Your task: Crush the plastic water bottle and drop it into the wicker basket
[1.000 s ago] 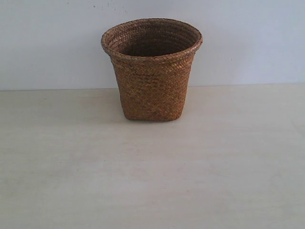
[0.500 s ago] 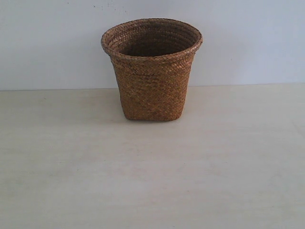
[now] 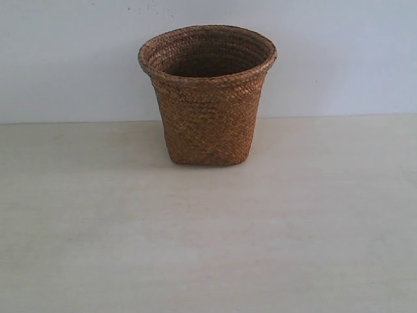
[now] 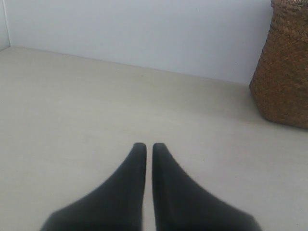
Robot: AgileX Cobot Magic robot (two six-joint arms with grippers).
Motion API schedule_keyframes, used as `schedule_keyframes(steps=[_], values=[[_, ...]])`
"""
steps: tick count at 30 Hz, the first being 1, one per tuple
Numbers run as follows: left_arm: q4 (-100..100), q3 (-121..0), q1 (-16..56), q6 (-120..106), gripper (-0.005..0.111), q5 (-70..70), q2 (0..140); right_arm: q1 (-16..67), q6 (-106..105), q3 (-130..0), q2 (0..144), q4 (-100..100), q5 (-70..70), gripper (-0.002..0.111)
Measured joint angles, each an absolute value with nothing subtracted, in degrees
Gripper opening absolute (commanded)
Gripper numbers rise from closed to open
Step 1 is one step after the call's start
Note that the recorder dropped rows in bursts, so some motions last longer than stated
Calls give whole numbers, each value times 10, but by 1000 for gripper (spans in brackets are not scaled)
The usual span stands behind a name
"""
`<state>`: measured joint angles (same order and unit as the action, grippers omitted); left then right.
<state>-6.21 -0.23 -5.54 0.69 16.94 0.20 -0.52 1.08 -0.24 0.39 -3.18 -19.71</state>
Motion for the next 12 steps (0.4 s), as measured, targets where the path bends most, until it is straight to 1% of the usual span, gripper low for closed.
schedule_keyframes(steps=[12], values=[[-62,-2,-40,7,4,169,2,-5,11,-2,4,-32,-197,0]])
